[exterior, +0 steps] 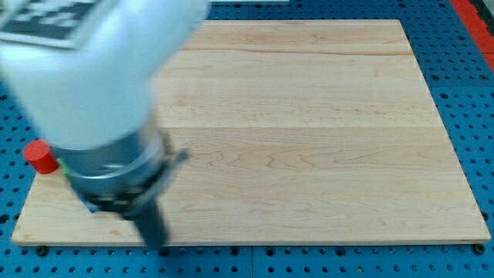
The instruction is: Push the green star into the group of blocks
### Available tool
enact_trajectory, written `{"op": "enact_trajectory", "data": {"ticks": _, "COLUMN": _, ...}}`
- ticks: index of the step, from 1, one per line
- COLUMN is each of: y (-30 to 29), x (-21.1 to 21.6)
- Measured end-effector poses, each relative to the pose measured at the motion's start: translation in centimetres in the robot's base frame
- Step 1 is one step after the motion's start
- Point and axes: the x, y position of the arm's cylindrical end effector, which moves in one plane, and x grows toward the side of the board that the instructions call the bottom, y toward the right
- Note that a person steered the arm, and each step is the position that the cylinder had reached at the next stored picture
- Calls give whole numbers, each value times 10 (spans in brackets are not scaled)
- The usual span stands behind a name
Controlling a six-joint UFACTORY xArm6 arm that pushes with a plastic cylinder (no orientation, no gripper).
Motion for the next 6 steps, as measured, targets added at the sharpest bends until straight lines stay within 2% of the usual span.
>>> {"op": "enact_trajectory", "data": {"ticks": 1, "y": -104, "x": -6}}
{"op": "enact_trajectory", "data": {"ticks": 2, "y": -95, "x": -48}}
{"op": "enact_trajectory", "data": {"ticks": 5, "y": -87, "x": -101}}
{"op": "enact_trajectory", "data": {"ticks": 6, "y": -91, "x": -89}}
